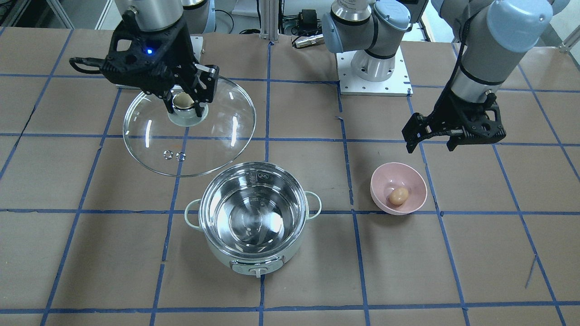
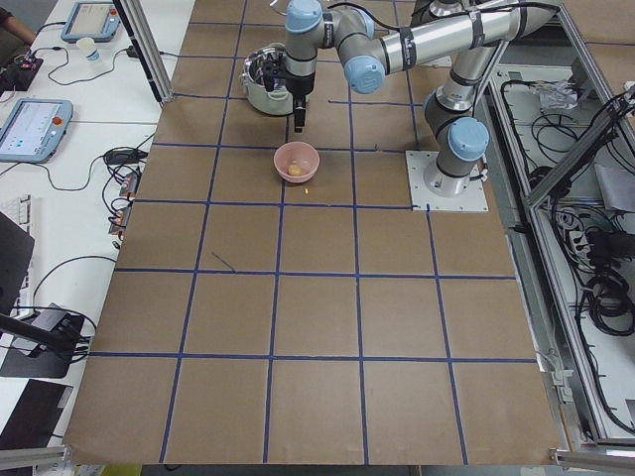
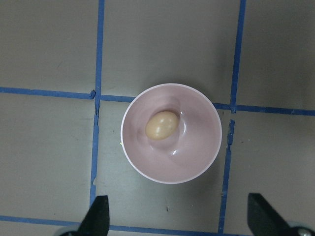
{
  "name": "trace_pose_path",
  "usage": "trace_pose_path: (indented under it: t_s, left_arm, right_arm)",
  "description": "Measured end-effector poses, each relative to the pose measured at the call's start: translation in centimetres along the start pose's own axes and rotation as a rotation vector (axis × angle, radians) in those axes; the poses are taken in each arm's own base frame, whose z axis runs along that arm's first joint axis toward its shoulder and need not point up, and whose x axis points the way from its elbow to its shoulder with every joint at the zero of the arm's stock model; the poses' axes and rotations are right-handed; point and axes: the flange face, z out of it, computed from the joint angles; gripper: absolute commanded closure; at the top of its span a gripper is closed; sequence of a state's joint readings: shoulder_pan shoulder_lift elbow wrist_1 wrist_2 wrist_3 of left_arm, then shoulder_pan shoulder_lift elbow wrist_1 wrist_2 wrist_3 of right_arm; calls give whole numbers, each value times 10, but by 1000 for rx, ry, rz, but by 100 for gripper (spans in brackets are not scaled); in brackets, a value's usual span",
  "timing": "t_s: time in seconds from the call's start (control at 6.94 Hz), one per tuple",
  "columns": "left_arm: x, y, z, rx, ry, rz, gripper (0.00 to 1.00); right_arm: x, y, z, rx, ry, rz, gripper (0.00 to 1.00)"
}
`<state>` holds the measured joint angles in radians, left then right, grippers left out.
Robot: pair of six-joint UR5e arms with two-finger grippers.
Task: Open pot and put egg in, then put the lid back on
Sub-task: 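Lift the lid aside with right gripper while left gripper nears the bowl, then lower the left gripper into the pink bowl over the egg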
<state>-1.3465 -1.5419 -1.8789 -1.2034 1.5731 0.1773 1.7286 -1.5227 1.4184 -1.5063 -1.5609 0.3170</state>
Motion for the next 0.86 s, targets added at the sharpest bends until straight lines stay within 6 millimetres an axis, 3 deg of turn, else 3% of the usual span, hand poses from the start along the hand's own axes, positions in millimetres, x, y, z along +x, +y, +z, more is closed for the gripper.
trace_pose_path:
  t_s: [0.29, 0.43, 0.86]
  left_arm:
    - [1, 5, 39, 40, -9, 38, 0]
    - [1, 6, 53, 49, -12, 64, 0]
    - [4, 11, 83, 45, -15, 139, 0]
  right_arm:
    - [63, 5, -18, -42, 22, -105, 94]
    - [82, 4, -23, -46, 28, -160, 94]
    - [95, 3, -26, -49, 27, -198, 93]
